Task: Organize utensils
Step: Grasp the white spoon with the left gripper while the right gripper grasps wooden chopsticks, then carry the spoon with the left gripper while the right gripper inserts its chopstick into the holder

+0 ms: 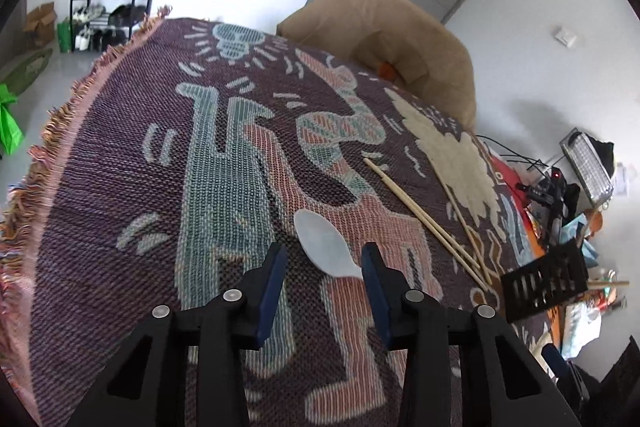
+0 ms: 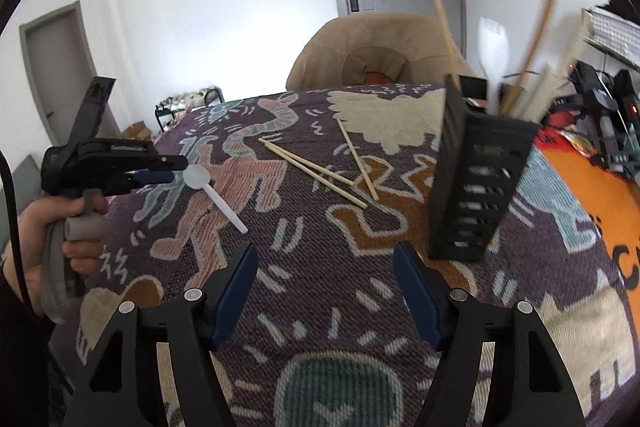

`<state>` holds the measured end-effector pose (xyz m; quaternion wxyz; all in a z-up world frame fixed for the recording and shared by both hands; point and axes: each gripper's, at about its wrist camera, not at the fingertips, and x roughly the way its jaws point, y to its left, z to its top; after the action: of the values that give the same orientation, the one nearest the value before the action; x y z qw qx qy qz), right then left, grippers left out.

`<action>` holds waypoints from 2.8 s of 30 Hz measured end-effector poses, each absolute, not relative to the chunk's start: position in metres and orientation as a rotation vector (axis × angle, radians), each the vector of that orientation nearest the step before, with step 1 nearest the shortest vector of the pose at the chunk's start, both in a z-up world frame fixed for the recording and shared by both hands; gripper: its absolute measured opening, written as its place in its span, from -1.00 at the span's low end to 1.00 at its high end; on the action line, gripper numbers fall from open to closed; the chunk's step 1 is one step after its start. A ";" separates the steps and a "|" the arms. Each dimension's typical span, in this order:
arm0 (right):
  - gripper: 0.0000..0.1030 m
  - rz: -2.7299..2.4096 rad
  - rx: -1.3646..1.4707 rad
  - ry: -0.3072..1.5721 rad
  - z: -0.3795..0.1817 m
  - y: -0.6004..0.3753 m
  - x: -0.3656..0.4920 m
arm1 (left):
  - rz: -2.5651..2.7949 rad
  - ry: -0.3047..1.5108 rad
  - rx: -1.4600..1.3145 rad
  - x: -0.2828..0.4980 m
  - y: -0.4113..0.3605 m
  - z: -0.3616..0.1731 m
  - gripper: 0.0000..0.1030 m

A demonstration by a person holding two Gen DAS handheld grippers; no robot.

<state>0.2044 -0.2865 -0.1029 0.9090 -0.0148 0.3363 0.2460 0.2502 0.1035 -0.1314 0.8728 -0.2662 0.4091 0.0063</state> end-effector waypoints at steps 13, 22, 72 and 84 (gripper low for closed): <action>0.18 0.589 -0.142 0.771 -0.094 -0.231 0.252 | 0.066 0.886 -0.676 0.277 0.116 -0.157 -0.92; 0.01 0.646 -0.270 0.818 -0.082 -0.174 0.306 | 0.098 0.724 -0.738 0.238 0.151 -0.119 -0.94; -0.85 0.724 -0.257 0.722 -0.015 -0.146 0.320 | 0.230 0.496 -0.718 0.166 0.211 -0.043 -0.94; -0.88 0.663 -0.090 0.524 0.049 -0.241 0.258 | 0.118 0.472 -0.621 0.163 0.138 0.001 -0.94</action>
<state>0.2580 -0.2407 0.0487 0.9111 -0.0436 0.2540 0.3217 0.1634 0.1383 0.0010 0.9232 -0.3024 0.2301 0.0573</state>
